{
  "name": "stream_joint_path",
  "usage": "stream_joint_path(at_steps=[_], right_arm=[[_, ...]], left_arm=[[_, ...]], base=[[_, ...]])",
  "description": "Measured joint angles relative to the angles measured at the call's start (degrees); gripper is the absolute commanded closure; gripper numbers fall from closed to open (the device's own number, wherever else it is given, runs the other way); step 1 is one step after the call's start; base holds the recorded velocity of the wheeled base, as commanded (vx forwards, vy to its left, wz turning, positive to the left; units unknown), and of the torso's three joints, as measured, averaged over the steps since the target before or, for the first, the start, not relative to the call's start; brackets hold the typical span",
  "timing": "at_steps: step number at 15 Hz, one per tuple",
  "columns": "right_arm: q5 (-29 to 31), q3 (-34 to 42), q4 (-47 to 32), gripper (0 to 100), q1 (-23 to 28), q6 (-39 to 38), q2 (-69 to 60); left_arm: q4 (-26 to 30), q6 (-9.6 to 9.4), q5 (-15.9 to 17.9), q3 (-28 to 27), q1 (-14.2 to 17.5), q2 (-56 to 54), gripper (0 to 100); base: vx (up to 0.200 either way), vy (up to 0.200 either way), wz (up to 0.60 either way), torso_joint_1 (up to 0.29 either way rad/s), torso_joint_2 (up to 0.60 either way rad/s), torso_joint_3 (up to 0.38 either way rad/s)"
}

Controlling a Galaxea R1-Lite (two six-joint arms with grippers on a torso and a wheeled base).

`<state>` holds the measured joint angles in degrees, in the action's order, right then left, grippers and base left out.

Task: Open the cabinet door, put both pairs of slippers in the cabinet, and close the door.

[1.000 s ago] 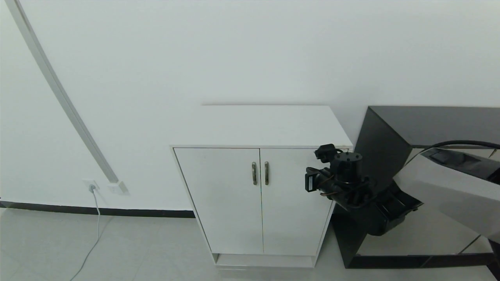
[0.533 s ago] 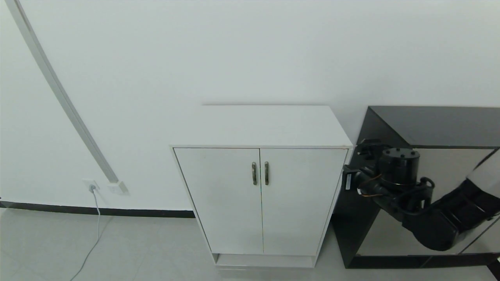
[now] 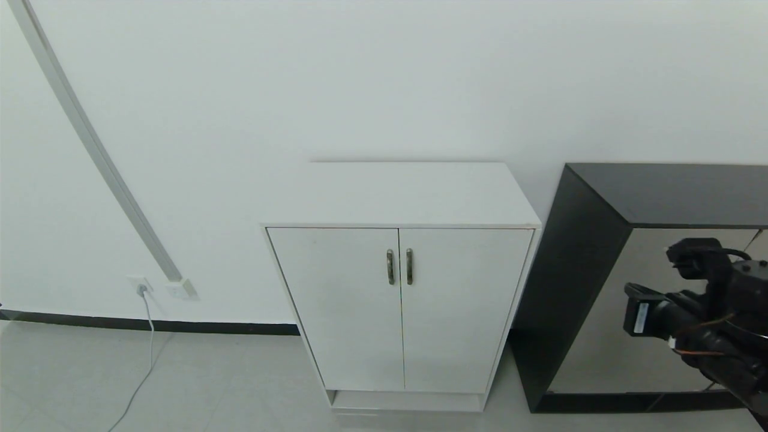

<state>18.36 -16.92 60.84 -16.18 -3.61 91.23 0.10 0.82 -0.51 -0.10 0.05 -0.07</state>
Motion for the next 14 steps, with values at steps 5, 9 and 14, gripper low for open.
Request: stream_joint_path(at_steps=[5, 9, 14], right_arm=[[-0.02, 13.81, -1.06, 100, 1.51, -0.06, -13.92], [-2.62, 16.62, -13.89, 100, 4.68, -0.16, -26.62], [-6.07, 16.46, -35.17, 100, 5.57, -0.16, -44.24]], left_arm=[[0.0, 0.02, 0.05, 0.0, 0.02, 0.0, 100], [0.0, 0.05, 0.05, 0.0, 0.02, 0.0, 100], [0.0, 0.05, 0.09, 0.0, 0.02, 0.0, 100]], base=[[0.0, 0.0, 0.0, 0.0, 0.0, 0.0], [0.0, 0.0, 0.0, 0.0, 0.0, 0.0], [0.0, 0.0, 0.0, 0.0, 0.0, 0.0]])
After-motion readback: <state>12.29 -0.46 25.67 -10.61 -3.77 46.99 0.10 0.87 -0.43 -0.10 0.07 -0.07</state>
